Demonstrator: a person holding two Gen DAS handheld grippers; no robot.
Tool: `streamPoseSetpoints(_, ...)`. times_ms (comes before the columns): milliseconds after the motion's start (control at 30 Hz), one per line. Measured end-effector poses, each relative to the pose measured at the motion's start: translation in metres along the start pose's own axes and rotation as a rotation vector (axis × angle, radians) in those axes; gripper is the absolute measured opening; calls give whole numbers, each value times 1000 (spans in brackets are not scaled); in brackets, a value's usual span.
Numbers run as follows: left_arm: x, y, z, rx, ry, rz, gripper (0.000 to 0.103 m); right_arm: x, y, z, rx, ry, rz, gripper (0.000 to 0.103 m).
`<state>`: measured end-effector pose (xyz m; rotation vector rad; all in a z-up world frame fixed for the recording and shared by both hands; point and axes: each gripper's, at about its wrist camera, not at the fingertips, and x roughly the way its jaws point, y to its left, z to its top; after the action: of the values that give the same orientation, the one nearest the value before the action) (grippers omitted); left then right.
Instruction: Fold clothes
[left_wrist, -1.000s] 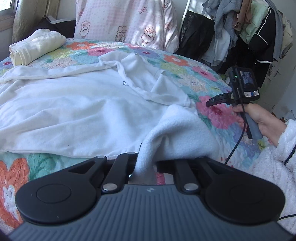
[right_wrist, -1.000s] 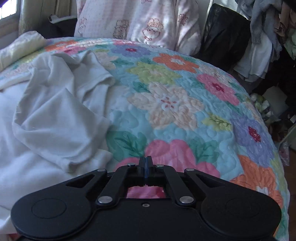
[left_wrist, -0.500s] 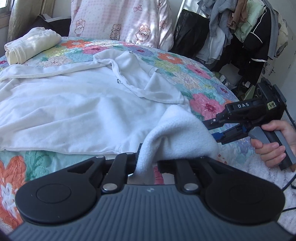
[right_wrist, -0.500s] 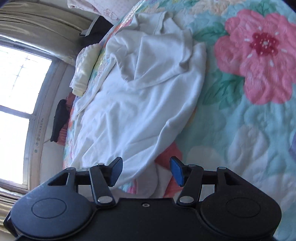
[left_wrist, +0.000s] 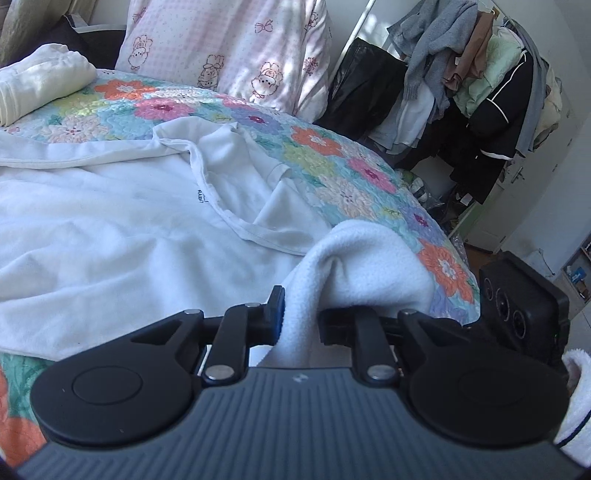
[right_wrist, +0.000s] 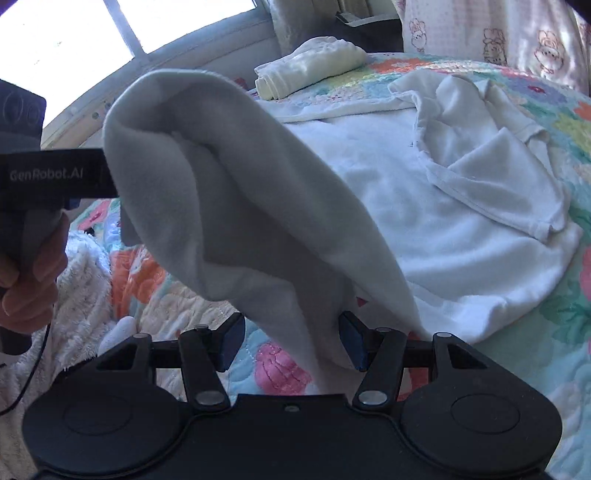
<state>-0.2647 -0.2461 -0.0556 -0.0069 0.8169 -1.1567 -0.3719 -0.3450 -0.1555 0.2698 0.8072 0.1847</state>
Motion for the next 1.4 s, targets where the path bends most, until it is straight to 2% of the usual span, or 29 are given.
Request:
streamPoseSetpoints(67,2,-7,2,36,9,43,31,2,6,0,-35,-26,-23,58)
streamPoseSetpoints(100,2,-10,3,59,10,75,39,3,7,1,-40,-38,-43,36)
streamPoseSetpoints(133,1,-12,4,77,7,109,51,5,4,2,-19,-30,-42,20)
streamPoseSetpoints(167,-4,-11,4,85,-6,144,58,6,-2,4,15,-24,-29,9)
streamPoseSetpoints(200,-10,-9,4,86,-24,178,69,4,-7,4,47,-28,-14,9)
streamPoseSetpoints(233,-17,-6,4,83,-41,207,72,3,-10,3,69,-33,5,9)
streamPoseSetpoints(267,-25,0,4,70,-55,230,72,3,-12,4,87,-35,33,9)
streamPoseSetpoints(367,-51,19,5,27,-83,309,72,-1,-19,-3,182,10,220,9)
streamPoseSetpoints(533,-74,25,-9,74,-40,366,73,-17,-17,-2,211,-58,388,9)
streamPoseSetpoints(600,-82,21,-20,89,-17,350,73,-20,-21,0,255,-97,441,9)
streamPoseSetpoints(667,-90,15,-32,96,4,296,73,-22,-27,1,300,-141,453,9)
streamPoseSetpoints(800,-94,-1,-45,122,33,180,73,-25,-32,6,331,-213,372,10)
streamPoseSetpoints(900,-84,-13,-50,132,22,108,84,-27,-33,5,365,-238,386,10)
streamPoseSetpoints(967,-70,-20,-53,114,18,106,86,-28,-33,4,385,-253,435,10)
streamPoseSetpoints(1033,-48,-29,-55,80,36,142,87,-25,-29,0,407,-237,532,10)
streamPoseSetpoints(1100,-32,-33,-60,88,47,185,87,-25,-23,-5,415,-239,584,10)
streamPoseSetpoints(1133,-24,-34,-63,98,50,207,84,-25,-21,-6,416,-237,610,10)
streamPoseSetpoints(1167,-20,-34,-66,103,48,237,77,-25,-19,-6,413,-239,629,10)
streamPoseSetpoints(1233,-21,-27,-67,103,44,302,28,-29,-16,-6,401,-251,649,10)
streamPoseSetpoints(1300,-30,-20,-65,112,29,365,8,-36,-16,-7,394,-273,637,14)
streamPoseSetpoints(1400,-55,-18,-57,159,-45,457,6,-40,-26,-7,420,-282,587,17)
